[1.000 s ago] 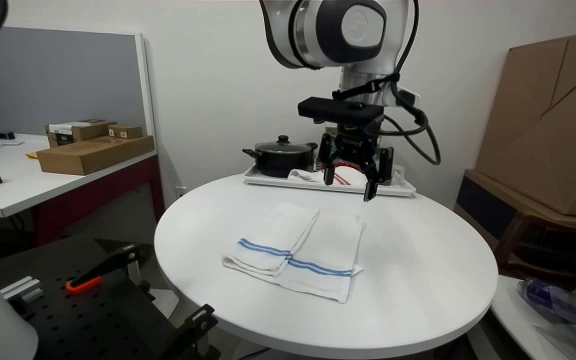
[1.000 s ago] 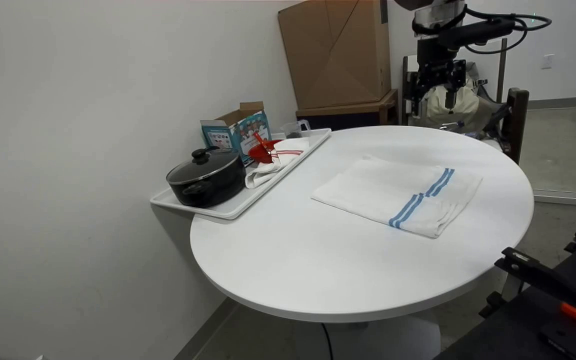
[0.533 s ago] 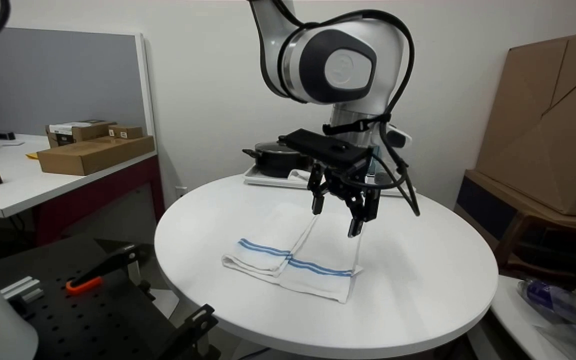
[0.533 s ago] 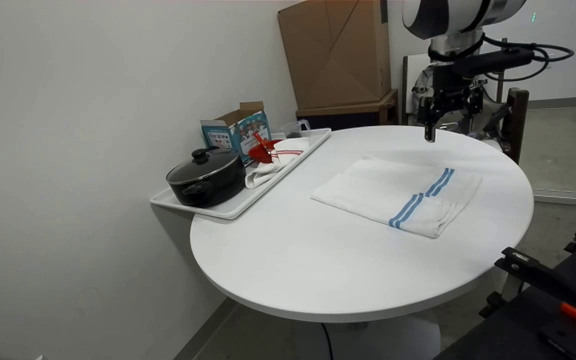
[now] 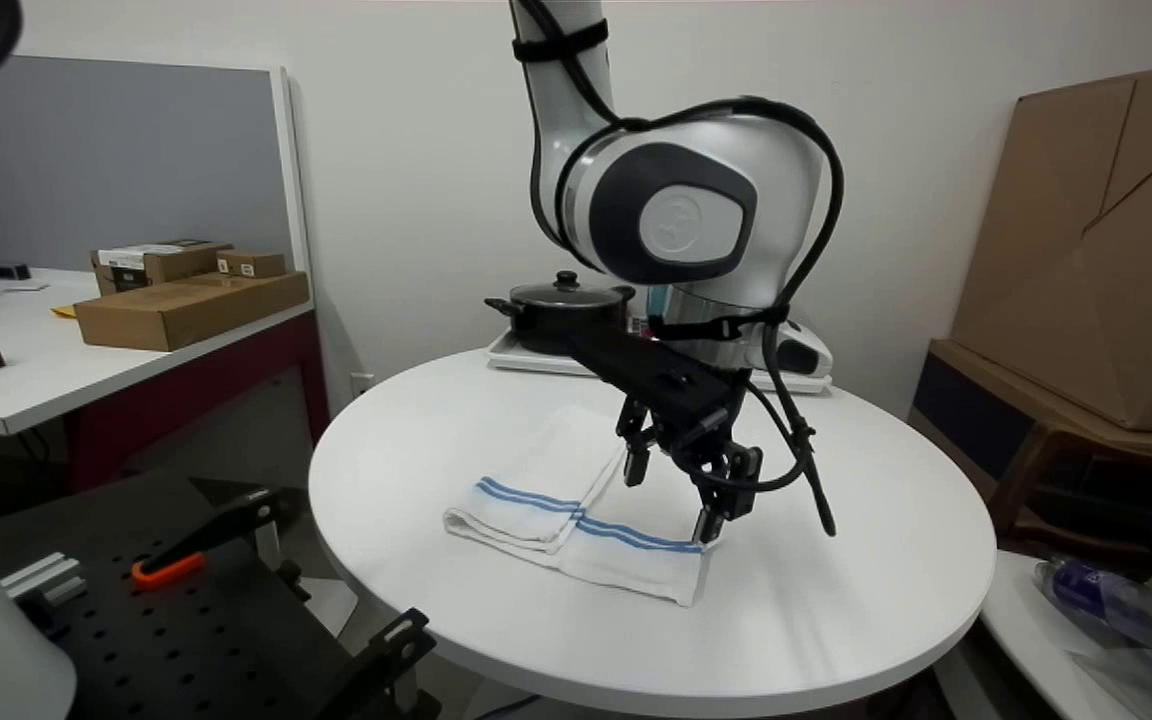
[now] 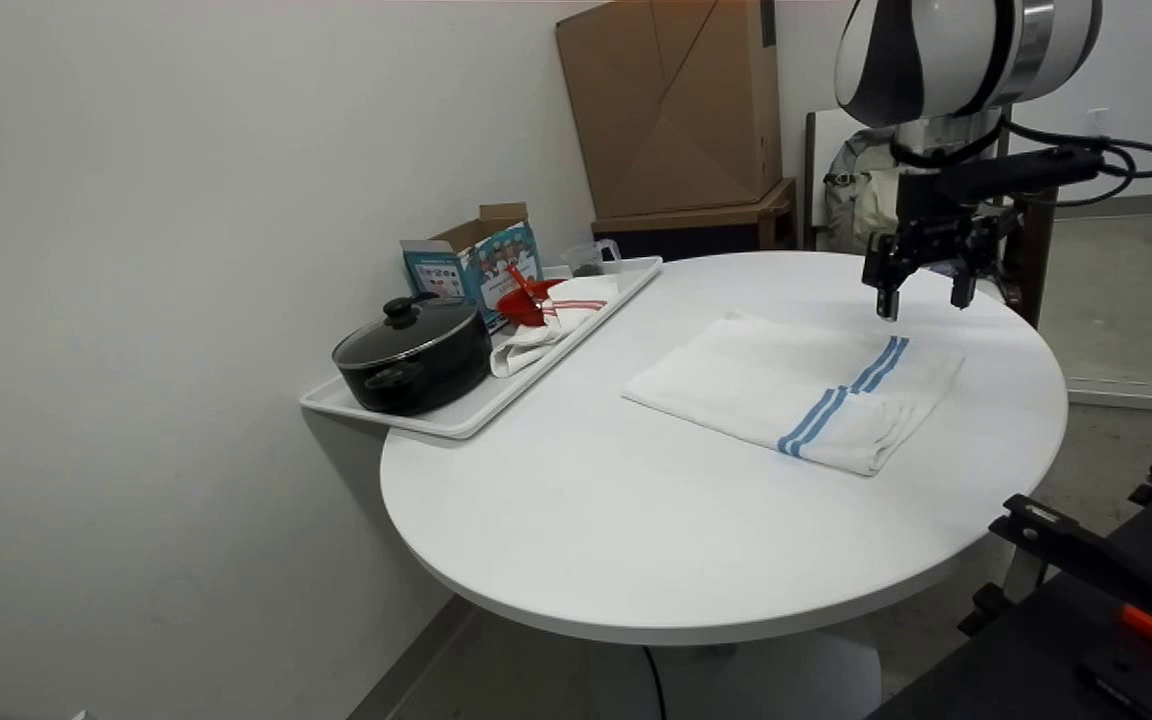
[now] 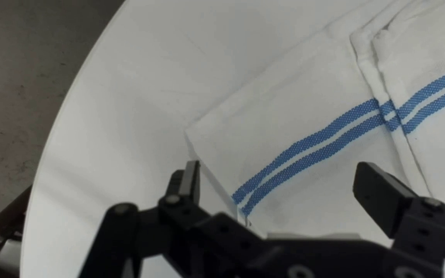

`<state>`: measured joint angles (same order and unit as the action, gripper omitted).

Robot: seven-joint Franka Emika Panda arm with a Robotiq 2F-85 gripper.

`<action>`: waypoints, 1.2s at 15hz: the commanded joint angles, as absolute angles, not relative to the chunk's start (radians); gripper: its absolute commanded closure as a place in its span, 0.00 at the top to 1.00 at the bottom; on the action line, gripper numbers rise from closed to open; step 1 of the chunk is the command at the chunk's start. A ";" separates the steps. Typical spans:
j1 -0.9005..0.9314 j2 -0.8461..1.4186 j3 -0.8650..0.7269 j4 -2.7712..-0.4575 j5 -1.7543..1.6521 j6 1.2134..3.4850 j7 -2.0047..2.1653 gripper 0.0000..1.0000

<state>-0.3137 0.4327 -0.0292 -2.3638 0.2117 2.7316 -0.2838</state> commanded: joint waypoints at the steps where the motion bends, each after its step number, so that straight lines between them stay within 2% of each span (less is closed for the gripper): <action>1: -0.365 0.476 0.011 -2.326 0.245 2.743 -0.324 1.00; 18: -0.424 0.587 0.041 -2.237 0.234 2.718 -0.303 1.00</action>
<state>-0.4125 0.5621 0.0254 -2.2661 0.2156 2.7311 -0.2852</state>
